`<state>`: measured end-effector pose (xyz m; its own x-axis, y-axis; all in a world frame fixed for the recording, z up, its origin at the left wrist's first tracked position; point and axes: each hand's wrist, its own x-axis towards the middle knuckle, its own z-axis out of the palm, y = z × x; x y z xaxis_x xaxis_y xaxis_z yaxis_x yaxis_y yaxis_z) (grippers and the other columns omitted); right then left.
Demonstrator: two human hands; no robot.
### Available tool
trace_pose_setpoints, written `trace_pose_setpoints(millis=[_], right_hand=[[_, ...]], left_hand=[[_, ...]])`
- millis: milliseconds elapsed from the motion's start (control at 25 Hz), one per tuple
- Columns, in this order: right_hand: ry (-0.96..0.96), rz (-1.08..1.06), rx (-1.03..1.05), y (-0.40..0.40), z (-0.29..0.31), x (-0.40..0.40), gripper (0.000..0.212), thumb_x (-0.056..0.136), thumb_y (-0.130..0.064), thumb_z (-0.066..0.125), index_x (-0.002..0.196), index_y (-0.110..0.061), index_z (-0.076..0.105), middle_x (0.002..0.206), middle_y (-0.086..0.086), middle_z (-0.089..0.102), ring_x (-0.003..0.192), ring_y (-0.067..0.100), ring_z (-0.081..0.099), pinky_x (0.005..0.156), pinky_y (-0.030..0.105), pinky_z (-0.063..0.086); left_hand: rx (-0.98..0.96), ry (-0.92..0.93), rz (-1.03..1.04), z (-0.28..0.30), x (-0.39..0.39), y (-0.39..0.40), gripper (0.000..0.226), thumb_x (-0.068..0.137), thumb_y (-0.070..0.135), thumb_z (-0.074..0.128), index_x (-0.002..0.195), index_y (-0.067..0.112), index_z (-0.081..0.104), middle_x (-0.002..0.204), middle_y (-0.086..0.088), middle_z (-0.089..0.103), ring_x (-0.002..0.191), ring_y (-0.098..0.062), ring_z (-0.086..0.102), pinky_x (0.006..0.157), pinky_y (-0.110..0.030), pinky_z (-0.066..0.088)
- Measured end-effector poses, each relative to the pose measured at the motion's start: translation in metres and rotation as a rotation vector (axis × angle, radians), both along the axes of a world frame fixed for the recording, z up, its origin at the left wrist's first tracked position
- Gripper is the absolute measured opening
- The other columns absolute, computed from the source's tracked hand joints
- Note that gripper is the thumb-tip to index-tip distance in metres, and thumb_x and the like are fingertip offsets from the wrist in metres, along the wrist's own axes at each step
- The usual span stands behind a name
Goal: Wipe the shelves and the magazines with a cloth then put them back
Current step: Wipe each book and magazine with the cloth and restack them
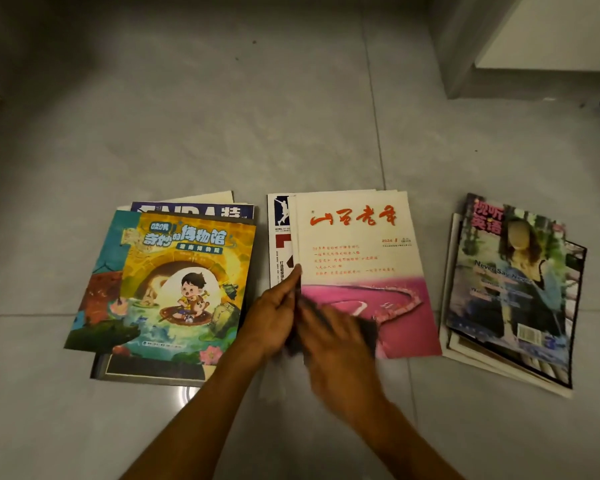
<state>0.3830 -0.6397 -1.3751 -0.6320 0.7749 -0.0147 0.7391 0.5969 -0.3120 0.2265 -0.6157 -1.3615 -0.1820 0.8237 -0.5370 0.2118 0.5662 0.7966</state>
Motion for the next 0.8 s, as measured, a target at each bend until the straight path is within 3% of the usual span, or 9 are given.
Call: trace_pose_setpoints(millis=[120, 200, 280, 320, 480, 520, 600, 720, 800], right_hand=[[0.042, 0.162, -0.015, -0.004, -0.004, 0.038, 0.057, 0.088, -0.034, 0.051, 0.143, -0.033, 0.038, 0.151, -0.012, 0.034, 0.140, 0.015, 0.032, 0.113, 0.042, 0.029], [0.030, -0.118, -0.071, 0.025, -0.012, 0.067, 0.060, 0.089, -0.030, 0.050, 0.146, -0.031, 0.032, 0.151, -0.008, 0.032, 0.140, 0.020, 0.031, 0.111, 0.051, 0.032], [0.019, -0.418, -0.085, 0.036, -0.007, 0.069, 0.068, 0.085, -0.023, 0.062, 0.147, -0.023, 0.033, 0.150, 0.002, 0.037, 0.137, 0.030, 0.035, 0.106, 0.058, 0.035], [-0.009, -0.447, -0.042, 0.030, -0.005, 0.056, 0.076, 0.080, -0.020, 0.071, 0.146, -0.020, 0.034, 0.150, 0.006, 0.039, 0.136, 0.033, 0.037, 0.106, 0.057, 0.035], [-0.053, 0.034, 0.017, 0.024, 0.003, 0.021, 0.091, 0.060, -0.023, 0.086, 0.141, -0.021, 0.045, 0.146, 0.000, 0.046, 0.133, 0.026, 0.045, 0.105, 0.045, 0.033], [-0.058, 0.044, 0.041, 0.046, 0.000, 0.028, 0.087, 0.063, -0.023, 0.085, 0.140, -0.021, 0.045, 0.145, 0.001, 0.047, 0.132, 0.027, 0.046, 0.104, 0.047, 0.035], [-0.030, -0.149, 0.019, 0.096, -0.002, 0.044, 0.070, 0.082, -0.023, 0.073, 0.143, -0.017, 0.040, 0.148, 0.006, 0.043, 0.133, 0.031, 0.043, 0.106, 0.052, 0.038], [0.000, -0.420, -0.061, 0.143, 0.003, 0.029, 0.059, 0.096, -0.025, 0.053, 0.149, -0.015, 0.030, 0.155, 0.006, 0.028, 0.141, 0.029, 0.027, 0.113, 0.051, 0.029], [-0.019, -0.283, -0.004, 0.141, 0.003, -0.015, 0.064, 0.093, -0.024, 0.056, 0.150, -0.018, 0.026, 0.157, 0.003, 0.024, 0.144, 0.027, 0.021, 0.115, 0.049, 0.025]], left_hand=[[0.000, -0.006, -0.027, 0.002, -0.001, -0.001, 0.042, 0.103, 0.029, 0.036, 0.141, 0.047, 0.033, 0.146, 0.004, 0.044, 0.130, -0.014, 0.043, 0.111, -0.035, 0.036], [-0.005, -0.002, -0.047, 0.002, 0.000, -0.001, 0.046, 0.101, 0.032, 0.041, 0.143, 0.047, 0.029, 0.143, 0.004, 0.047, 0.123, -0.014, 0.048, 0.106, -0.038, 0.043], [-0.018, 0.010, -0.076, 0.000, 0.003, -0.004, 0.054, 0.098, 0.034, 0.047, 0.144, 0.048, 0.023, 0.143, 0.005, 0.046, 0.121, -0.013, 0.050, 0.101, -0.040, 0.048], [-0.023, 0.035, -0.087, 0.000, 0.004, -0.006, 0.055, 0.098, 0.034, 0.048, 0.145, 0.048, 0.021, 0.143, 0.005, 0.047, 0.120, -0.012, 0.050, 0.101, -0.039, 0.048], [-0.004, 0.041, -0.066, -0.001, 0.003, -0.004, 0.050, 0.102, 0.026, 0.040, 0.145, 0.046, 0.023, 0.147, 0.001, 0.043, 0.122, -0.010, 0.046, 0.105, -0.035, 0.044], [-0.005, 0.027, -0.068, -0.002, 0.003, -0.004, 0.053, 0.101, 0.028, 0.042, 0.145, 0.047, 0.021, 0.145, 0.002, 0.044, 0.120, -0.009, 0.048, 0.103, -0.036, 0.046], [-0.014, 0.018, -0.095, -0.003, 0.005, -0.006, 0.067, 0.093, 0.040, 0.054, 0.145, 0.052, 0.013, 0.136, 0.005, 0.053, 0.114, -0.010, 0.057, 0.094, -0.039, 0.053], [0.003, 0.085, -0.131, -0.006, 0.011, -0.013, 0.095, 0.081, 0.041, 0.070, 0.141, 0.054, -0.001, 0.131, 0.010, 0.057, 0.112, -0.010, 0.061, 0.091, -0.037, 0.055], [0.029, 0.097, -0.124, -0.010, 0.013, -0.013, 0.097, 0.079, 0.036, 0.074, 0.139, 0.053, -0.001, 0.129, 0.010, 0.060, 0.107, -0.005, 0.062, 0.089, -0.031, 0.055]])
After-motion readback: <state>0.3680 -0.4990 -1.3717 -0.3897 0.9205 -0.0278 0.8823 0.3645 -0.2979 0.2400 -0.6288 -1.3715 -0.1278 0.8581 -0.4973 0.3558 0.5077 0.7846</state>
